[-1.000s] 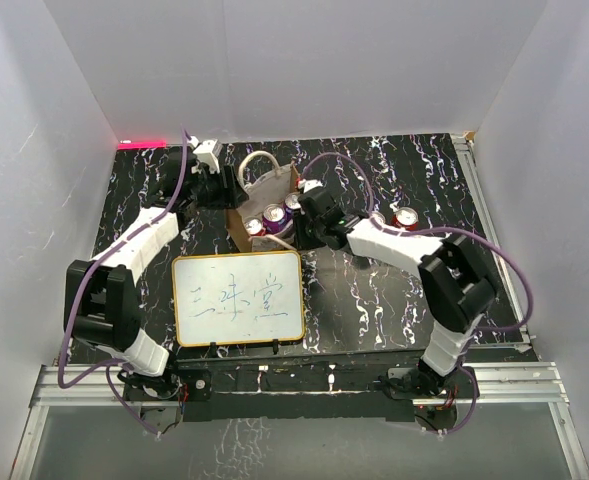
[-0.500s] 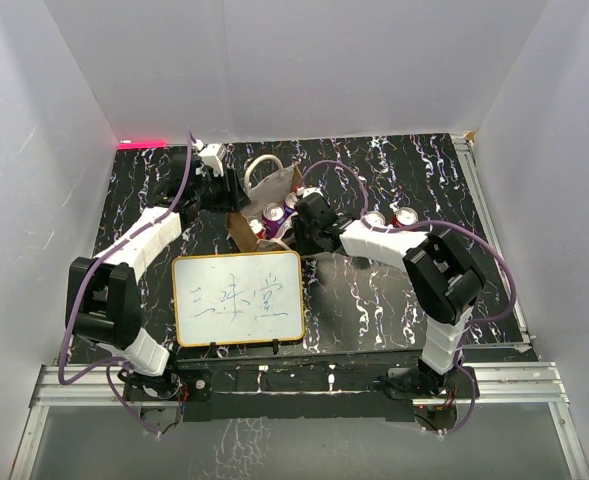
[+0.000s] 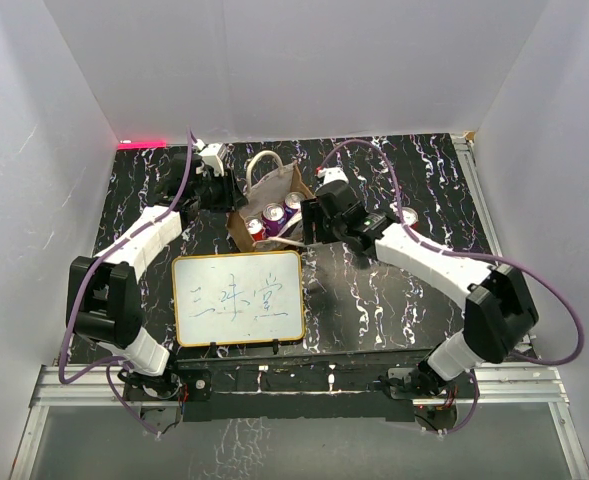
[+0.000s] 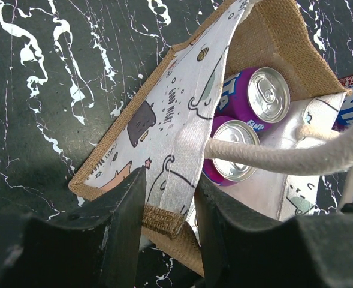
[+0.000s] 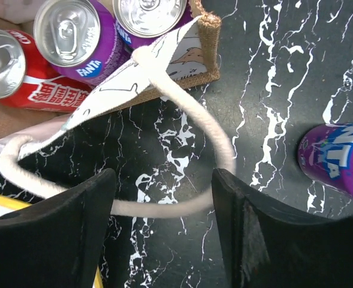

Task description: Take the beverage out of the canvas bag

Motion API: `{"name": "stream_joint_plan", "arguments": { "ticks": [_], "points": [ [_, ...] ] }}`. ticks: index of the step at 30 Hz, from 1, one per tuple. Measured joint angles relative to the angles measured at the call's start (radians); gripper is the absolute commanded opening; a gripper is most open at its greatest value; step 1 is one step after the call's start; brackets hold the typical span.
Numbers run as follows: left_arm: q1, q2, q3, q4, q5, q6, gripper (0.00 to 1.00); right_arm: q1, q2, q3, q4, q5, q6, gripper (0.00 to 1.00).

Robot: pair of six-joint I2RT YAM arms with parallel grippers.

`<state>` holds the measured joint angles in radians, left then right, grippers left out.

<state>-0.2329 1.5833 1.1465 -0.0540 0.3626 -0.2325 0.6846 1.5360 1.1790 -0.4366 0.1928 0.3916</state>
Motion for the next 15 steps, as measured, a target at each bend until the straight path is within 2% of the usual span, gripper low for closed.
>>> {"name": "stream_joint_plan", "arguments": {
  "ticks": [7,15],
  "points": [
    [0.0,0.001,0.0,-0.002,0.002,0.0,0.32,0.0,-0.074,0.036,-0.016,-0.061,-0.024,0.85],
    [0.0,0.006,0.005,-0.006,0.004,0.0,0.28,0.0,-0.052,0.182,-0.002,-0.153,-0.034,0.86]
  ]
}}
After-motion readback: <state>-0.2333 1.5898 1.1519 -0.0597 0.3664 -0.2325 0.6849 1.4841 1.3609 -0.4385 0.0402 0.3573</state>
